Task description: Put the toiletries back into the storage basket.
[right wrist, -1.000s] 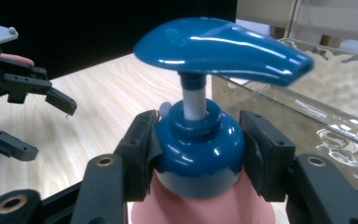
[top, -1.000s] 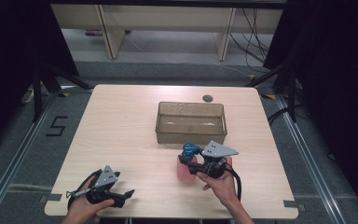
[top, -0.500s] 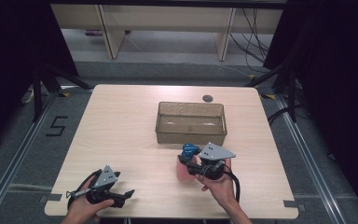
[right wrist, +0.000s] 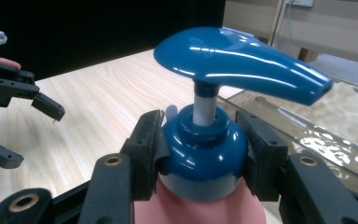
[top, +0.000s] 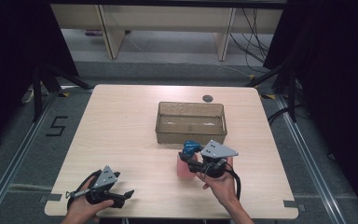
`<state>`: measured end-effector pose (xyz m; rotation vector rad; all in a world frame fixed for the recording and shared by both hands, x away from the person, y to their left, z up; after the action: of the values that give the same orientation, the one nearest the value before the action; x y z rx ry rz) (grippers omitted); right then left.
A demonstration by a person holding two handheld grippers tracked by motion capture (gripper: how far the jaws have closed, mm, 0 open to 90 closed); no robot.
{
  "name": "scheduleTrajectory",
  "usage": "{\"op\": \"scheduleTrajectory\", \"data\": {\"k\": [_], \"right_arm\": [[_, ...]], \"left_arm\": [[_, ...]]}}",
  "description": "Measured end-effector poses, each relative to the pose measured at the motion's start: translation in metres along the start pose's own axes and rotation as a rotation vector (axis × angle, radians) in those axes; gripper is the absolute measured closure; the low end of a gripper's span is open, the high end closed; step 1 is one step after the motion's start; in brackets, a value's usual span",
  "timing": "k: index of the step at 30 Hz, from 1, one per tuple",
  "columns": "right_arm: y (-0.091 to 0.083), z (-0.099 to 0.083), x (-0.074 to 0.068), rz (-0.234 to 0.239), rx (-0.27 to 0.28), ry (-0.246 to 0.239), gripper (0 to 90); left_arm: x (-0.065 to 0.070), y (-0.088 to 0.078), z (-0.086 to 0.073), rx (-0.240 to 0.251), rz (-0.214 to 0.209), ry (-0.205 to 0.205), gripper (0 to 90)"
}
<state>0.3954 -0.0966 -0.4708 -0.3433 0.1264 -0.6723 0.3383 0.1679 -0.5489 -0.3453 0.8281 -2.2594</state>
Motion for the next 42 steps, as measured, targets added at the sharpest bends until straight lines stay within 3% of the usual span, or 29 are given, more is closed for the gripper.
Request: {"op": "scheduleTrajectory", "data": {"k": [1,2,4,5,6,7,8,9,12,13,15,16,18,20,22,23,24,25,26,27,28,30,31,33,35,36,37,38,42], "right_arm": [[0.0,0.001,0.001,-0.013,0.004,0.006,53.5],[-0.001,0.003,0.004,-0.013,0.011,-0.025,53.6],[-0.002,0.005,0.006,-0.022,0.016,-0.017,53.5],[-0.002,0.006,0.006,-0.018,0.02,-0.024,53.5],[-0.002,0.007,0.009,-0.026,0.027,-0.039,53.6],[-0.002,0.008,0.009,-0.014,0.028,-0.035,53.5],[-0.004,0.008,0.01,-0.031,0.018,-0.016,53.6],[-0.004,0.01,0.012,-0.039,0.024,-0.04,53.5],[-0.004,0.011,0.015,-0.037,0.025,-0.022,53.5],[-0.006,0.012,0.017,-0.05,0.021,-0.036,53.5],[-0.007,0.013,0.018,-0.046,0.013,-0.013,53.5],[-0.008,0.014,0.021,-0.049,0.019,-0.031,53.5],[-0.009,0.014,0.021,-0.04,0.015,0.005,53.6],[-0.011,0.016,0.024,-0.052,0.013,0.005,53.5],[-0.013,0.017,0.025,-0.057,0.013,0.018,53.5],[-0.013,0.018,0.027,-0.051,0.014,0.006,53.5],[-0.014,0.02,0.029,-0.067,0.024,-0.005,53.5],[-0.014,0.02,0.029,-0.053,0.018,-0.001,53.5],[-0.015,0.021,0.03,-0.054,0.019,0.006,53.6],[-0.016,0.022,0.032,-0.07,0.021,-0.016,53.5],[-0.016,0.023,0.031,-0.062,0.019,0.009,53.5],[-0.017,0.025,0.033,-0.062,0.028,-0.001,53.5],[-0.017,0.026,0.034,-0.078,0.034,-0.004,53.5],[-0.018,0.028,0.036,-0.081,0.038,-0.015,53.5],[-0.019,0.031,0.039,-0.092,0.039,-0.03,53.6],[-0.019,0.032,0.038,-0.074,0.044,-0.018,53.6],[-0.021,0.031,0.038,-0.087,0.029,0.012,53.5],[-0.021,0.033,0.04,-0.092,0.036,-0.003,53.6],[-0.023,0.036,0.043,-0.105,0.032,0.015,53.6]], "left_arm": [[-0.003,0.0,0.0,-0.005,0.012,0.018,15.4],[-0.003,0.0,0.0,-0.003,0.014,0.022,15.4],[-0.002,-0.001,0.0,-0.004,0.008,0.014,15.4],[0.001,0.0,0.0,0.006,-0.002,-0.011,15.4],[0.001,0.0,0.0,-0.001,-0.001,-0.004,15.4],[0.0,0.0,-0.001,-0.004,0.0,0.0,15.4],[0.0,0.0,-0.001,-0.004,0.0,0.0,15.4],[0.0,0.0,-0.001,-0.003,0.0,0.0,15.4],[-0.002,-0.001,0.0,-0.004,0.01,0.019,15.4],[-0.002,0.0,0.0,-0.004,0.009,0.017,15.4],[-0.002,0.0,-0.001,-0.004,0.01,0.012,15.4],[0.0,0.0,-0.001,-0.006,0.0,0.001,15.4],[0.001,0.0,0.0,0.005,-0.002,-0.014,15.4],[-0.002,0.0,-0.001,-0.004,0.012,0.015,15.4],[0.001,0.001,0.0,0.006,-0.002,-0.016,15.4],[0.001,0.001,0.0,0.005,-0.002,-0.017,15.4],[-0.001,0.0,-0.001,-0.003,0.01,0.007,15.4],[-0.003,0.0,0.0,-0.004,0.011,0.023,15.4],[0.001,0.001,-0.001,0.005,-0.001,-0.014,15.4],[0.001,0.0,-0.001,0.005,-0.001,-0.015,15.4],[-0.001,0.0,-0.001,-0.003,0.01,0.003,15.4],[-0.002,0.0,-0.001,-0.004,0.011,0.02,15.4],[0.001,0.0,-0.001,0.005,0.0,-0.014,15.4],[0.0,0.0,-0.001,-0.005,0.002,0.001,15.4],[0.001,0.0,-0.001,0.005,0.0,-0.013,15.4],[0.001,0.0,-0.001,0.005,0.0,-0.013,15.4],[0.001,0.0,-0.001,0.004,0.001,-0.011,15.4],[0.0,-0.001,-0.001,-0.007,0.003,0.005,15.4],[-0.002,0.0,-0.001,-0.004,0.011,0.018,15.4]]}}
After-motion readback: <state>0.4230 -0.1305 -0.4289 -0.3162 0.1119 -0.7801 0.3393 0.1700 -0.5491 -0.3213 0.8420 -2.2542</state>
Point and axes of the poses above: each handheld gripper's, and its own axes: y roughly forward along the jaws, z roughly out of its top, x roughly to its right, the point moved 7 cm from there along y, roughly forward along the jaws, and after that the axes turned 2 degrees about -y, right-handed, at the moved point
